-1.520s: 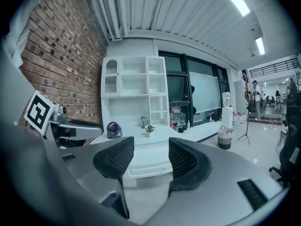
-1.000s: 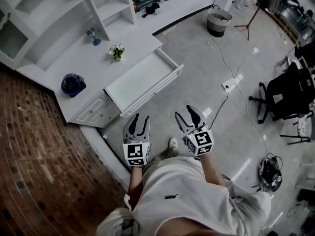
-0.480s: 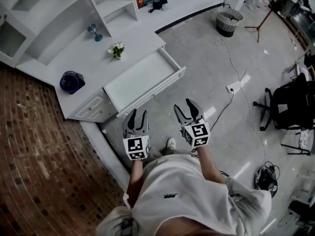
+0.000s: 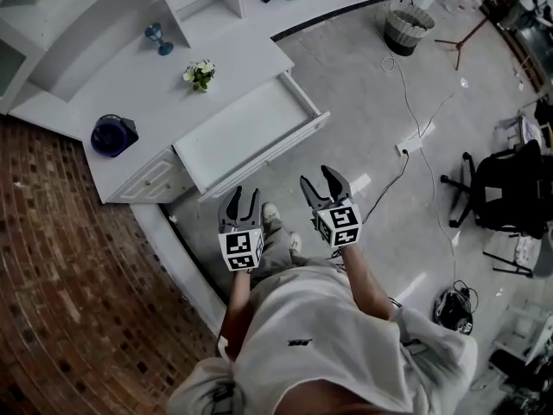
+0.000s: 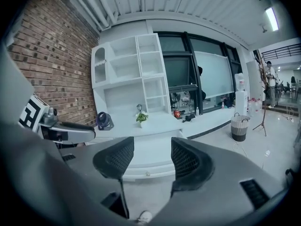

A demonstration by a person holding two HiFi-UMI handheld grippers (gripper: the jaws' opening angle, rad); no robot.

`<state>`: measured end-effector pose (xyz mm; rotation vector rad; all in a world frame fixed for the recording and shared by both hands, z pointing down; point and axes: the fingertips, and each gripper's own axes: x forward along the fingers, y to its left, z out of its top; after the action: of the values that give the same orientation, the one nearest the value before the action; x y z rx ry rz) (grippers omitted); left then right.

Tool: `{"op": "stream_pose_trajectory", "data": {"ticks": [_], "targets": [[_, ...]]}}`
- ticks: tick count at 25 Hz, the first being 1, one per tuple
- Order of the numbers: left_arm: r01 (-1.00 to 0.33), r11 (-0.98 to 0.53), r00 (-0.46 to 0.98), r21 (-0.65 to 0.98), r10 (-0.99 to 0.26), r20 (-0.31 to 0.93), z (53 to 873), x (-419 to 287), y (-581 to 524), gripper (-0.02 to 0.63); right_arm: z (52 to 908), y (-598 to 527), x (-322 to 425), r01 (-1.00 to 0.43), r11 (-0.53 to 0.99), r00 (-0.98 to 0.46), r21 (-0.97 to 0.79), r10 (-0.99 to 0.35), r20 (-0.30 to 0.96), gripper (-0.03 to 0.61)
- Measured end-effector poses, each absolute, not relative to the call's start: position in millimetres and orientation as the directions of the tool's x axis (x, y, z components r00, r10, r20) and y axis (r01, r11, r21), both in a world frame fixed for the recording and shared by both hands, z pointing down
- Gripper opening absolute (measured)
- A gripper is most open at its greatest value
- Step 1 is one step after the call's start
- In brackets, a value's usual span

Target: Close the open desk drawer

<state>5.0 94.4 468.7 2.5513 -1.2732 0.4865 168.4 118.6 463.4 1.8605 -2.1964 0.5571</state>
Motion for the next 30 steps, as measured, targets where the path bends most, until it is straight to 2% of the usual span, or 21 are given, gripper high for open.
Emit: {"op": "stream_pose_trajectory", "data": {"ticks": [17, 30], "targets": [[-0.757, -0.620, 0.609, 0.208, -0.554, 0.568, 585, 9, 39, 0.193, 560, 42, 165, -0.983, 0.137, -0.185, -0.125, -0.790, 0.585, 0.235], [-0.799, -0.550, 0.557, 0.242, -0.526, 0.642, 640, 13, 26, 0.215, 617, 18, 180, -0.977, 0.189, -0.206, -0.098, -0.718, 0.665, 0.239]]}}
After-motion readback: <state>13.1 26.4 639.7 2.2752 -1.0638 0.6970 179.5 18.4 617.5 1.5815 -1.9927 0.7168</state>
